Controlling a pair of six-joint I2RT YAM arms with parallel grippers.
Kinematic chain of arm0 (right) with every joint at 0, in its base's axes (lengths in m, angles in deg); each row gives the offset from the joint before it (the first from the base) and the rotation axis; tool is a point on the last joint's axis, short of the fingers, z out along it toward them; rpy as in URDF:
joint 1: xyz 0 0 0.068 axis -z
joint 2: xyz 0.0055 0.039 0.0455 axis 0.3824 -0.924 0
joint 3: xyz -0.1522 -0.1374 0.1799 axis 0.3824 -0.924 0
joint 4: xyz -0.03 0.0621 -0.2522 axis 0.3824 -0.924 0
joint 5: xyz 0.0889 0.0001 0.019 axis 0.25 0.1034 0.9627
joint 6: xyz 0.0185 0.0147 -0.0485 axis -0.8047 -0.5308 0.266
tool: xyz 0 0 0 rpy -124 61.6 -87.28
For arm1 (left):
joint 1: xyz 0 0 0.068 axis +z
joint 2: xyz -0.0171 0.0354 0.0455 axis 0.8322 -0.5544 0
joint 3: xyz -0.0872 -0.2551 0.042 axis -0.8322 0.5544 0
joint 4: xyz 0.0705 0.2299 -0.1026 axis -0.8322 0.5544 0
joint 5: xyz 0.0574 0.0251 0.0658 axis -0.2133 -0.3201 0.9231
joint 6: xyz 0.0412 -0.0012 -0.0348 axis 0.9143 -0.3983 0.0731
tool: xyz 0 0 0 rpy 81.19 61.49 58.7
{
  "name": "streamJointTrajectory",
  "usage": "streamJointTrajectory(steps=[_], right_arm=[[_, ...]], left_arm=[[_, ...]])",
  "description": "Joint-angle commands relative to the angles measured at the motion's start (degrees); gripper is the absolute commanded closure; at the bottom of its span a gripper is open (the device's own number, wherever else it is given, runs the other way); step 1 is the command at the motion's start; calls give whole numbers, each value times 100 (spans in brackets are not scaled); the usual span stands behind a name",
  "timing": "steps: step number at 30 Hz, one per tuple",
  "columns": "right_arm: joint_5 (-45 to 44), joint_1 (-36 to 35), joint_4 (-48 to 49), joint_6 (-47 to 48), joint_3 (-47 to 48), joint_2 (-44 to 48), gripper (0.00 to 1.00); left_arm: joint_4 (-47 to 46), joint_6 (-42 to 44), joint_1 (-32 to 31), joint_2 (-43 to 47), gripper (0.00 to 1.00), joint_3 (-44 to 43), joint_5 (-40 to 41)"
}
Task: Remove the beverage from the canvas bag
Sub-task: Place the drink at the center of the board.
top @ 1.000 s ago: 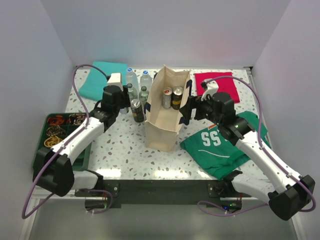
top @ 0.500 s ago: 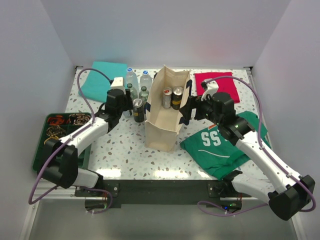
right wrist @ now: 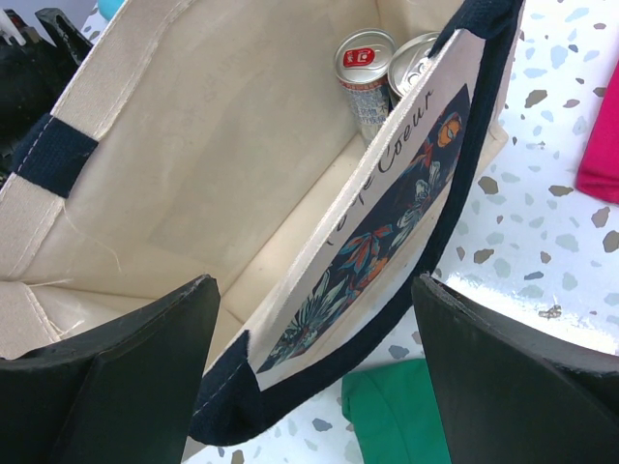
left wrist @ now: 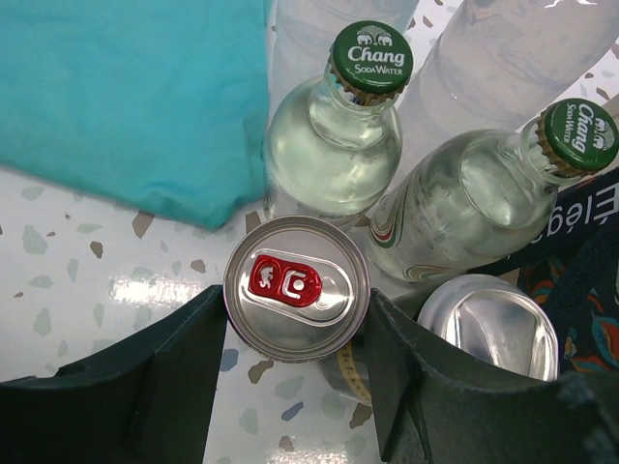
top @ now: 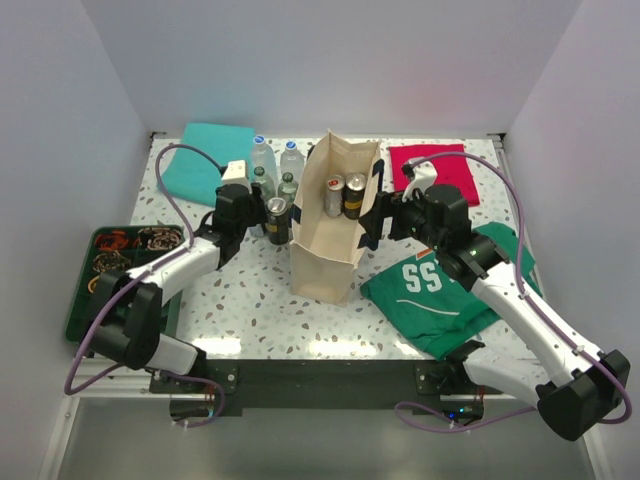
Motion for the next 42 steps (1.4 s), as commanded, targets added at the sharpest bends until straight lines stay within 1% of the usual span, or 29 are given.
streamJointTrajectory(steps=[1,12,15,16,17,18,21,22,24,25,29,35,42], right_arm=[[-70,-26,115,53,158,-15,14],[-17,-26,159,44,141,-86,14],[-17,-17,177,35,132,-86,14],[-17,-17,168,44,123,-86,14],[-17,-17,159,44,132,-77,14],[-17,-17,159,44,123,-86,14],[-26,-17,159,35,106,-59,14],[-35,-17,159,35,97,-51,14],[-26,-17,168,27,88,-42,14],[-26,-17,185,27,97,-59,14],[-9,-26,229,18,106,-94,14],[35,-17,247,0,114,-147,14],[53,-17,273,-17,88,-138,14]], left_arm=[[-793,-131,32,-12,72,-32,-73],[-741,-140,32,-170,67,-128,-372],[-749,-149,32,-188,58,-137,-450],[-749,-157,32,-188,50,-146,-451],[-723,-158,32,-196,45,-172,-442],[-627,-166,32,-196,43,-199,-364],[-364,-166,32,-179,30,-313,-240],[-319,-175,32,-170,22,-348,-170],[-196,-193,32,-91,12,-357,-56],[-152,-201,32,-56,11,-375,-12],[138,-219,32,67,9,-445,217],[340,-202,32,313,8,-498,428],[578,-166,32,498,8,-708,419]])
